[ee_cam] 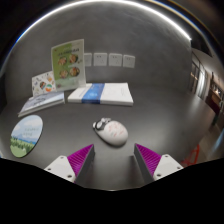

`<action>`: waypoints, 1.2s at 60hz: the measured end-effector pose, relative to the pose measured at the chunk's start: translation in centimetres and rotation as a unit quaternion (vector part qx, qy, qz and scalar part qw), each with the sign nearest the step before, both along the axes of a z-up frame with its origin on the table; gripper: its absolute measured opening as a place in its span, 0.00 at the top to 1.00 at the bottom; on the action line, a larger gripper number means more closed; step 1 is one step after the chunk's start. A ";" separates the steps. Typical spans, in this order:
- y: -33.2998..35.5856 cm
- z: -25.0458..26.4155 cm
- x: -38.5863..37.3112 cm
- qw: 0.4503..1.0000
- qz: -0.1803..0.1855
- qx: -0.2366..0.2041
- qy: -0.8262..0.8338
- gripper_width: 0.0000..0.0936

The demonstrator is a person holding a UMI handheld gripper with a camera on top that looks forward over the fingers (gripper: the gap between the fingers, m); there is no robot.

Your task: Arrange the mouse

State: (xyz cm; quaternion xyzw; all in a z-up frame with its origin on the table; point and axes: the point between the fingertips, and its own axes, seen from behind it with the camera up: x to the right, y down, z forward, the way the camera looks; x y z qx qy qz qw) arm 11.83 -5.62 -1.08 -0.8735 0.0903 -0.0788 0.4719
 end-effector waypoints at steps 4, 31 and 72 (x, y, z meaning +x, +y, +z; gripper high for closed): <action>2.1 0.0 1.1 1.000 0.022 0.002 0.009 0.11; 9.6 -0.3 4.7 0.998 0.044 -0.005 0.050 0.44; 9.6 8.7 -31.3 0.985 0.150 0.086 0.026 0.57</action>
